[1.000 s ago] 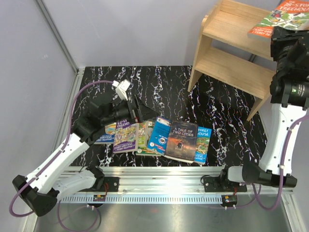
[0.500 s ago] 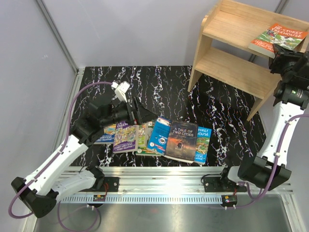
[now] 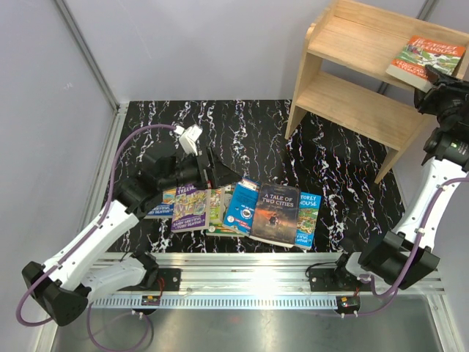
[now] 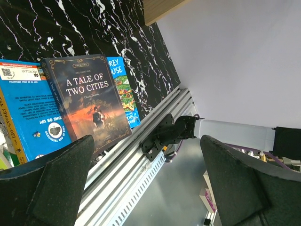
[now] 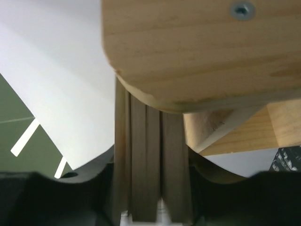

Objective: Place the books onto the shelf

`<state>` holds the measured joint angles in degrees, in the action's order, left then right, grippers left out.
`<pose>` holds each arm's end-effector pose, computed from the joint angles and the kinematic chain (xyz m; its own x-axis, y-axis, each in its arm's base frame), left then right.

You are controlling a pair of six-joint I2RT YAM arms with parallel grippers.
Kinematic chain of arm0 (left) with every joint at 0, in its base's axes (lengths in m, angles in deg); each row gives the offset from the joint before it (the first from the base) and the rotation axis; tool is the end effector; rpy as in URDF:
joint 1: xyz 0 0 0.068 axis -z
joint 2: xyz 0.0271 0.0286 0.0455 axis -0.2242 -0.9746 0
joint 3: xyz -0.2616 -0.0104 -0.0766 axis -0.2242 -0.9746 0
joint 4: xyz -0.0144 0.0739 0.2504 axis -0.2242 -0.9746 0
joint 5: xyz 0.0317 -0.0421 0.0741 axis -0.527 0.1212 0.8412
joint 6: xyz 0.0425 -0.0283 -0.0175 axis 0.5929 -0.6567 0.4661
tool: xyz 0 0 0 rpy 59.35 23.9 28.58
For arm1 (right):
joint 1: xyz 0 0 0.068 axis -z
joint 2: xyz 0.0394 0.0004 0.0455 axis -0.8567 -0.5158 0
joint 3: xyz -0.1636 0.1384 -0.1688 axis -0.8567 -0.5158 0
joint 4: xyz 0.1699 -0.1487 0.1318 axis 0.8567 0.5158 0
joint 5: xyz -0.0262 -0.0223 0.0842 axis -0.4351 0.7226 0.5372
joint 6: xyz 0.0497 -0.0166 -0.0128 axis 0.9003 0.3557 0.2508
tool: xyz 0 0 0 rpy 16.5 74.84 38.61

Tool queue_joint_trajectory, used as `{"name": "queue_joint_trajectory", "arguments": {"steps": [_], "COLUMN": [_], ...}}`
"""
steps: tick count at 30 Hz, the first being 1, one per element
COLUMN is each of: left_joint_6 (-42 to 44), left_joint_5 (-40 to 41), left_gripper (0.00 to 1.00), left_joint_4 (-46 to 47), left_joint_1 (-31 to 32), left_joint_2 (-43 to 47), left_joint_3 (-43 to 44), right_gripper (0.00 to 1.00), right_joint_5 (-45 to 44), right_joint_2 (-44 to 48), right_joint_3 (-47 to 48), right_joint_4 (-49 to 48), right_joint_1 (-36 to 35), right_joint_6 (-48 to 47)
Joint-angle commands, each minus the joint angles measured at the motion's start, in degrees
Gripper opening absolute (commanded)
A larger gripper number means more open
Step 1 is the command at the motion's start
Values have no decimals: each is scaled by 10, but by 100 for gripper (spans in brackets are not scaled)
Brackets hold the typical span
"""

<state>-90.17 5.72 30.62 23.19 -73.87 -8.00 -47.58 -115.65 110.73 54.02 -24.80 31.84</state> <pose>0.1694 -0.1421 0.3668 -0.7903 -0.2246 -0.5701 0.4176 0.4836 -0.7693 0.2464 -0.1488 0.4798 0.1577 0.9860 0.0548 0.0138 -0.0577 0.9982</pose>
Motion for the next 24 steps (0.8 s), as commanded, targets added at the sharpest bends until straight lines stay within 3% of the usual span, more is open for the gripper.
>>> {"name": "queue_joint_trajectory", "arguments": {"steps": [1, 3, 7, 9, 15, 19, 24], "left_joint_6": [7, 8, 14, 14, 19, 20, 23], "left_joint_5": [-10, -11, -12, -13, -16, -25, -29], "left_gripper": [99, 99, 99, 99, 99, 99, 99], "left_joint_4": [23, 24, 21, 20, 18, 18, 11], "left_joint_1": [-2, -3, -2, -3, -2, -3, -3], "left_joint_2": [-6, -12, -20, -25, -34, -42, -42], "left_joint_3": [-5, -3, 4, 5, 10, 12, 9], "right_gripper": [52, 58, 86, 91, 100, 100, 100], "right_joint_5": [7, 12, 26, 28, 42, 41, 51], "right_joint_2": [15, 21, 36, 47, 69, 80, 85], "right_joint_3": [2, -5, -5, -8, -22, -33, -70], "right_joint_4": [-81, -78, -50, -35, -10, 22, -16], "right_joint_1": [19, 21, 21, 21, 21, 20, 21], "right_joint_6": [16, 13, -7, -12, -30, -53, -32]}}
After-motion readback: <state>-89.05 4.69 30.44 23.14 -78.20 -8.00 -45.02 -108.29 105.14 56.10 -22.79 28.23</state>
